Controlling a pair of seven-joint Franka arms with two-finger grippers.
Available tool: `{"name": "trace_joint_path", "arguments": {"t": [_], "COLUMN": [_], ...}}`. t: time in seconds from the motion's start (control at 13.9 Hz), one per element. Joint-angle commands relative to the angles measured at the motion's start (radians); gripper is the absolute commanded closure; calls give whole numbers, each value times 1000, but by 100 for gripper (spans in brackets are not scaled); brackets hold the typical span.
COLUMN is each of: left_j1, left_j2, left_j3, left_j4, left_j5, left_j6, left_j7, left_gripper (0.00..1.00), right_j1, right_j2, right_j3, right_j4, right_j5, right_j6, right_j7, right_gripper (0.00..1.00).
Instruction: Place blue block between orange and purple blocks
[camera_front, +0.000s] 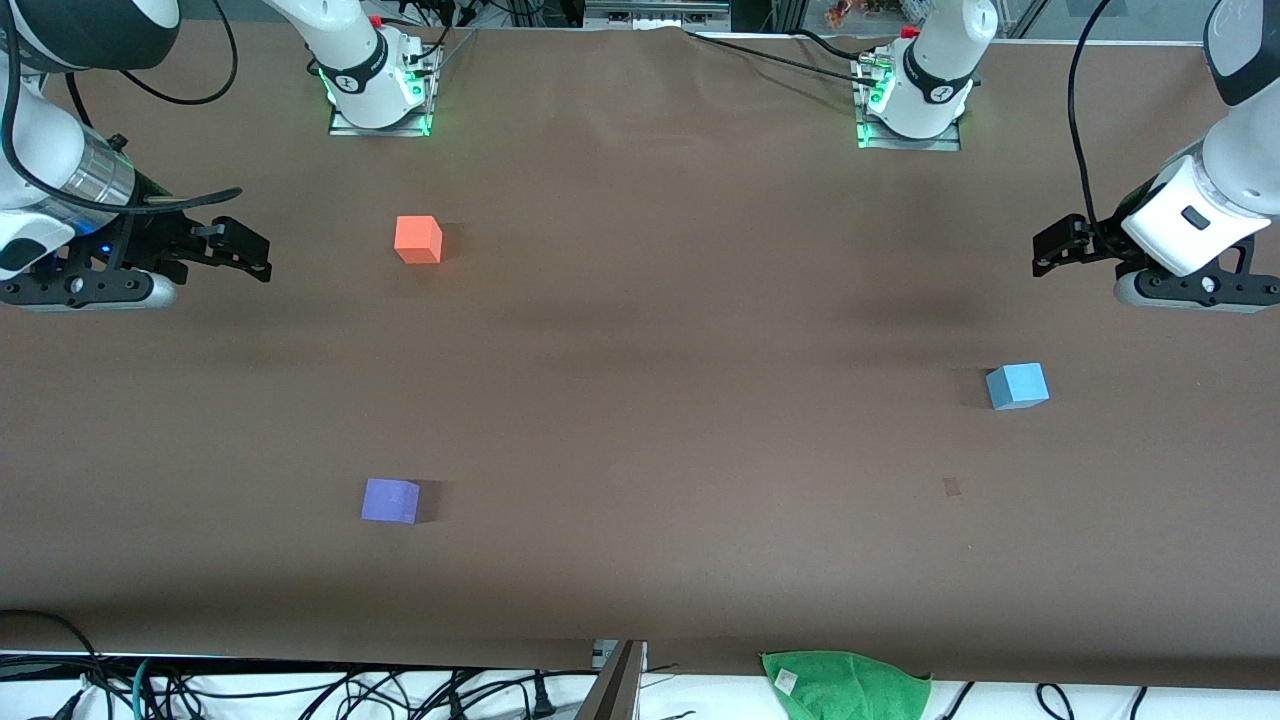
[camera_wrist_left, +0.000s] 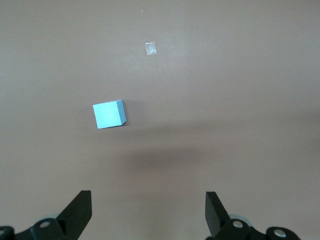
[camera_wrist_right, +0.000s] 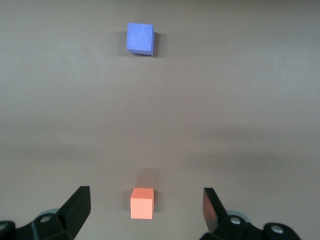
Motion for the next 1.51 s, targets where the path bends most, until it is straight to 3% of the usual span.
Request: {"name": "trace_joint_path", "arguments": {"t": [0.0, 1.44], "left_j1": [-7, -2], "left_j2": [10, 44], "left_j3": [1, 5], "left_j4": [27, 55], "left_j5": [-3, -1], "left_j6": [-22, -50], "left_j7": [-11, -7], "left_gripper": [0, 0], "right_j1": [-1, 2], "right_j2": [-10, -7], "right_j3": [3, 4], "right_j4": [-1, 2], "right_j5": [-14, -22], "right_j6": [4, 47], "right_j7": [-13, -14], "right_gripper": [1, 1]}}
